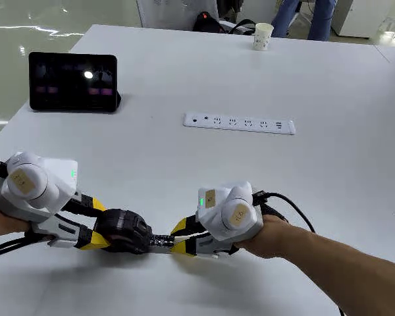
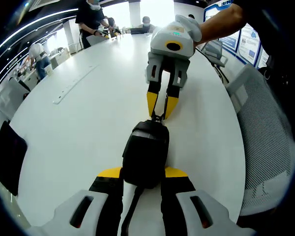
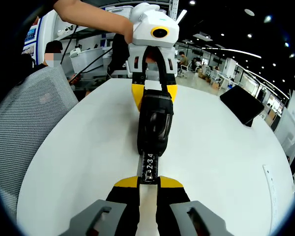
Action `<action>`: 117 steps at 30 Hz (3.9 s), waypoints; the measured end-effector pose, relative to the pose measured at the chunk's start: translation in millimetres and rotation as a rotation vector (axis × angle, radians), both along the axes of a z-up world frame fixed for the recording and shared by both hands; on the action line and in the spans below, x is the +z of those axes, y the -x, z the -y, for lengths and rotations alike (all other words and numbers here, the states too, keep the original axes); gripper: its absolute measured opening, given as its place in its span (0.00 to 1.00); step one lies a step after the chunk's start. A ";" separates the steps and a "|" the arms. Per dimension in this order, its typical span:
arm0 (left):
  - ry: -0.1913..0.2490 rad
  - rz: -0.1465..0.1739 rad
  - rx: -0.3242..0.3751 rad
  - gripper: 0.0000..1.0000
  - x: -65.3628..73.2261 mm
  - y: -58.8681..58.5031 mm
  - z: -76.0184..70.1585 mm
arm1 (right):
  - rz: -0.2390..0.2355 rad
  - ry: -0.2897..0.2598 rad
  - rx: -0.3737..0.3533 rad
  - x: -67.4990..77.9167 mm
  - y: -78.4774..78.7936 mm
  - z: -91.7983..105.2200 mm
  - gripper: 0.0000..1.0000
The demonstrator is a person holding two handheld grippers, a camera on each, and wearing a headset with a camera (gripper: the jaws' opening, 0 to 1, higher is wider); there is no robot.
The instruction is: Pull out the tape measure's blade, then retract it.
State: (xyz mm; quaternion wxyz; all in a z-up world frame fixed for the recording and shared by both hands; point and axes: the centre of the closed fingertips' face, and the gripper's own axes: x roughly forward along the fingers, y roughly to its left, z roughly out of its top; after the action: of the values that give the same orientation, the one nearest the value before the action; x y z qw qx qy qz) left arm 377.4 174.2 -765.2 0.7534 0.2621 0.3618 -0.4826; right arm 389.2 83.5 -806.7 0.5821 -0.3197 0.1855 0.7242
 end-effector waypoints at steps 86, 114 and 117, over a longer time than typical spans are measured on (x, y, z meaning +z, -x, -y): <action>-0.021 -0.031 0.012 0.23 -1.1 -0.3 2.9 | 0.047 0.095 -0.108 7.2 -17.6 117.8 0.09; -0.031 -0.037 0.012 0.23 -1.1 0.1 2.7 | 0.055 0.142 -0.171 7.1 -27.6 162.5 0.08; -0.031 -0.038 0.011 0.23 -1.2 0.1 2.6 | 0.056 0.146 -0.177 7.3 -28.1 167.5 0.08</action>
State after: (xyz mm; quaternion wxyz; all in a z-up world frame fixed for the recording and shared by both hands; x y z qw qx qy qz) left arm 377.3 171.6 -766.4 0.7449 0.2625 0.3851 -0.4775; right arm 417.3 -84.0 -799.4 0.6238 -0.3639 0.2491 0.6453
